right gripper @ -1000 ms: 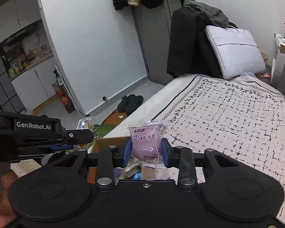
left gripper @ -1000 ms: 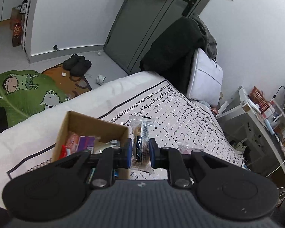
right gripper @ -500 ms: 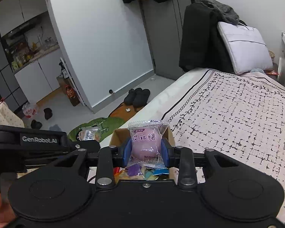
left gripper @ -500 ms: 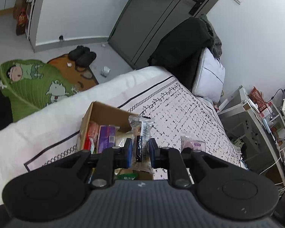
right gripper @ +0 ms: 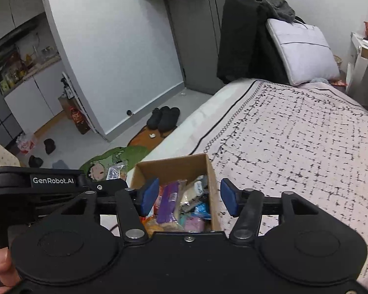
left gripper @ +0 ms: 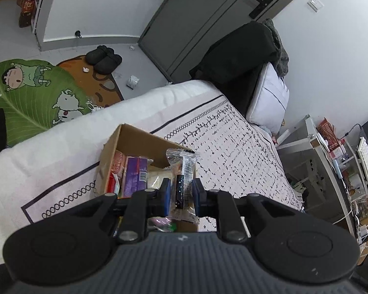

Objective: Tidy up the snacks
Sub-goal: 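Open the left gripper over the box while the right releases the purple candy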

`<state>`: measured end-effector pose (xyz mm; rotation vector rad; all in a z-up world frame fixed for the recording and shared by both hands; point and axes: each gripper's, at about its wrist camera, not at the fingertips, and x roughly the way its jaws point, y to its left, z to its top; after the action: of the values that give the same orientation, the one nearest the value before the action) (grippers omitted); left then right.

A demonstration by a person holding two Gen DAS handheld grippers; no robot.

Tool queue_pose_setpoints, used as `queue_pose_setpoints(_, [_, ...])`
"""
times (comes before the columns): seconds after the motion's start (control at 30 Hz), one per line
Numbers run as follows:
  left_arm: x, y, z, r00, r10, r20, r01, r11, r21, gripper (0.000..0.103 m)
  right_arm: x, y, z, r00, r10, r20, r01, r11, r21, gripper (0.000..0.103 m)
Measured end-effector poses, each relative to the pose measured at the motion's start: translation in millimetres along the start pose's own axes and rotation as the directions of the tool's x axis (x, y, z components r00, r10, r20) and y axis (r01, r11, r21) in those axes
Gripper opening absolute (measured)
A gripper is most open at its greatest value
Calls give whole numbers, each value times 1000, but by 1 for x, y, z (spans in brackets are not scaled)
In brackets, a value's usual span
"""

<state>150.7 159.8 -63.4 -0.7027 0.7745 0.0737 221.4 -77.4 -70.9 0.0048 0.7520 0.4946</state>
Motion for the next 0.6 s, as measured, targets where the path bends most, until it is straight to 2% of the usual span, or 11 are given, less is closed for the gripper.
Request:
queue_pose_setpoints(0.17, [12, -4, -5, 999, -10, -39, 10, 1000, 8, 18, -1, -7, 1, 1000, -20, -1, 20, 1000, 12, 64])
queue_pose_setpoints(0.3, [16, -6, -7, 999, 32, -43, -32, 999, 15, 25, -1, -11, 1, 1000, -25, -3, 25, 999, 21, 69])
queue_pose_setpoints(0.47, [14, -2, -5, 998, 49, -44, -50, 999, -12, 53, -5, -14, -2, 1000, -22, 7, 22, 999, 29, 73])
queue_pose_setpoints(0.6, [5, -3, -5, 996, 81, -27, -81, 997, 3, 63, -10, -16, -5, 1000, -15, 13, 15, 999, 40, 78])
